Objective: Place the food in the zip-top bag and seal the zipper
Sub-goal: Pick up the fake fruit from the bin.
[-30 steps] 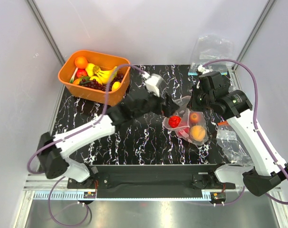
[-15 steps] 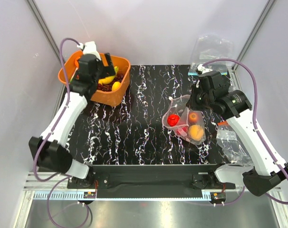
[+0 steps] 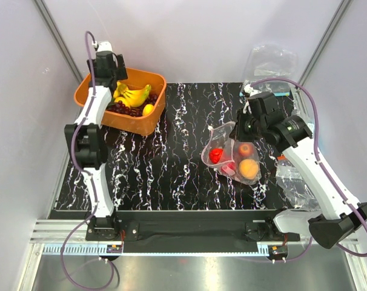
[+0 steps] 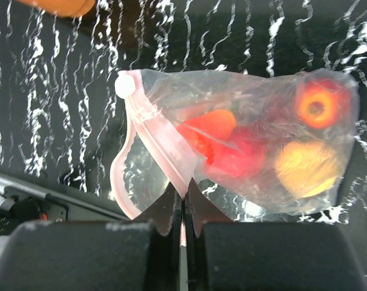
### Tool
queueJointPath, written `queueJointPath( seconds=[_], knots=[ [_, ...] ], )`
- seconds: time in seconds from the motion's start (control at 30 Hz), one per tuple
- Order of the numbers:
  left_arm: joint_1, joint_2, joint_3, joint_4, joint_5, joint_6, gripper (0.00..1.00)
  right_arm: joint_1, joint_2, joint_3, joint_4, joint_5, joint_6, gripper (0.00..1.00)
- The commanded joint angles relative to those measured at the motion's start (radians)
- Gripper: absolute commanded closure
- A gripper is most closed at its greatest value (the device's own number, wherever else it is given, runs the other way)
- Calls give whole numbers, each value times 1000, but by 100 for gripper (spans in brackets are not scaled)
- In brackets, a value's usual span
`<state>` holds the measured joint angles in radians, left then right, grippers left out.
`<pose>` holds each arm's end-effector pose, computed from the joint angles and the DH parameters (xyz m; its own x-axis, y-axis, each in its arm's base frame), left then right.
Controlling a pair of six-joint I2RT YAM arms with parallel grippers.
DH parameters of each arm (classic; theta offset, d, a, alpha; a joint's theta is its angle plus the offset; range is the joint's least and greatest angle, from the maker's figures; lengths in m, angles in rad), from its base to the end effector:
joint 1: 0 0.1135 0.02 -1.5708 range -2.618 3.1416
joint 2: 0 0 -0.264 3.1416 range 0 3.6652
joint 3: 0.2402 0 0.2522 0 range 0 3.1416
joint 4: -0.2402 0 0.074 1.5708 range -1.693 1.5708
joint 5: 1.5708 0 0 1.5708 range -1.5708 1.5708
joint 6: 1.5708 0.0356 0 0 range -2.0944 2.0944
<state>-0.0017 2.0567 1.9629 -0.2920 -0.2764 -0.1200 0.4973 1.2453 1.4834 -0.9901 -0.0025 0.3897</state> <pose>0.4931 0.0089 0.3430 -0.3435 -0.1146 -0.9321 -0.2944 0.9556 -0.0090 0.2105 0.1143 0.4049 -0.7372 0.0321 -0.6749 -0.2147 0.9360 0.2790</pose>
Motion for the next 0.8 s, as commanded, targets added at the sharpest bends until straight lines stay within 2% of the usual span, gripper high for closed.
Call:
queueJointPath(
  seconds=[0.0,0.13,0.2,0.33,0.43,0.77],
  knots=[
    [-6,127,93,138,-89,138,1,4,14,-6,54,-65,-3,100],
    [-3,269,198,259,-129,273,1,4,11,-5,53,-88,-6,100],
    [0,357,259,271,-182,318,1,4,5,-12,59,-102,-6,100],
    [37,486,366,330,-204,393,1,4,-6,-37,65,-116,-5,100],
    [66,520,412,367,-210,404,1,4,-7,-52,67,-120,-5,100],
    [134,592,421,441,-149,437,3,4,34,-43,73,-116,-2,100]
  ],
)
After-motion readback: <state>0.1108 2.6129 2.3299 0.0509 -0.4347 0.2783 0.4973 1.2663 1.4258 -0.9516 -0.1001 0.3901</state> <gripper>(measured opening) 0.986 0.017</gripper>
